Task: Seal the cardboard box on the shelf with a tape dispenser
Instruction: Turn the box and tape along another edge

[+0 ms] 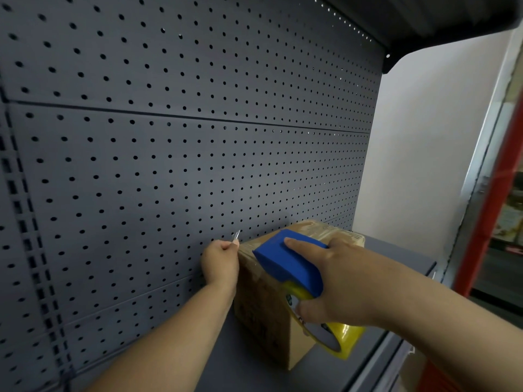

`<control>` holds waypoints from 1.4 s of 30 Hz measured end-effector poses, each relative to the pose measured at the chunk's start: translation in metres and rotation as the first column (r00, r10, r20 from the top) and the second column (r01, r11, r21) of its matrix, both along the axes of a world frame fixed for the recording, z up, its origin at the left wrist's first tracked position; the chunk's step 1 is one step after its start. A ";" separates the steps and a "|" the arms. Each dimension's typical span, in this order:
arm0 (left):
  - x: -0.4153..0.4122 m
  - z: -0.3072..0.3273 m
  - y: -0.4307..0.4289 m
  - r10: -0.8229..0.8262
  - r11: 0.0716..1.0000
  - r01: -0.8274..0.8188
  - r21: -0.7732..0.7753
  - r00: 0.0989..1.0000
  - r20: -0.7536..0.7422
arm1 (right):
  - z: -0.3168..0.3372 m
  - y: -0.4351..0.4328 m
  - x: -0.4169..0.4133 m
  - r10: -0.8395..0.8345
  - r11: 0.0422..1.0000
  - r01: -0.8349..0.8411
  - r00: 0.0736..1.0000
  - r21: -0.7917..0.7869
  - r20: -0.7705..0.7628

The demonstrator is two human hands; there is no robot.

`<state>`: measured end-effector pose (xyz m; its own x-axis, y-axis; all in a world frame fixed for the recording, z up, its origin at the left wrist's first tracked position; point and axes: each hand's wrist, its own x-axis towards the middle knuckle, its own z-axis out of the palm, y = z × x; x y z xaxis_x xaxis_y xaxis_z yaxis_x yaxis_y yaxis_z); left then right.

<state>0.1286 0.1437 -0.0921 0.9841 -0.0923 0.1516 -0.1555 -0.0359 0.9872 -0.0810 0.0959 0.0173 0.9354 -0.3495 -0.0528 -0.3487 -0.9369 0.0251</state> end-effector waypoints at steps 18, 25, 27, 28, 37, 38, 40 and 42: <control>-0.002 0.005 0.016 -0.268 0.956 0.244 0.165 0.953 0.141 | -0.006 0.000 -0.004 0.001 1.000 -0.001 1.000 0.022 0.006; -0.008 0.003 0.020 -0.368 0.806 0.149 0.573 0.885 0.287 | -0.013 0.000 -0.010 -0.012 1.000 0.012 1.000 -0.020 0.013; -0.010 0.010 0.020 -0.378 0.775 0.128 0.619 0.879 0.291 | -0.015 0.000 -0.011 -0.010 1.000 0.011 1.000 -0.029 0.024; -0.010 0.014 0.018 -0.373 0.763 0.105 0.638 0.878 0.301 | -0.016 -0.001 -0.011 -0.011 0.999 0.012 1.000 -0.031 0.029; -0.010 0.004 0.009 -0.421 0.768 0.188 0.612 0.868 0.261 | -0.020 -0.002 -0.013 0.012 0.999 -0.011 0.999 -0.046 0.034; -0.010 0.003 0.009 -0.427 0.769 0.207 0.605 0.870 0.245 | -0.020 -0.001 -0.012 0.015 0.999 -0.013 0.999 -0.049 0.033; -0.006 0.002 0.008 -0.435 0.739 0.192 0.646 0.868 0.239 | -0.022 0.000 -0.011 0.018 0.998 -0.016 0.999 -0.065 0.029; -0.005 0.003 0.010 -0.441 0.696 0.155 0.701 0.863 0.247 | -0.023 0.002 -0.011 0.021 0.997 -0.019 0.999 -0.080 0.024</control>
<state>0.1231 0.1533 -0.0892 0.7620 -0.5840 0.2797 -0.6145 -0.5159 0.5969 -0.0924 0.0978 -0.0056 0.9430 -0.3327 -0.0025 -0.3311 -0.9391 0.0917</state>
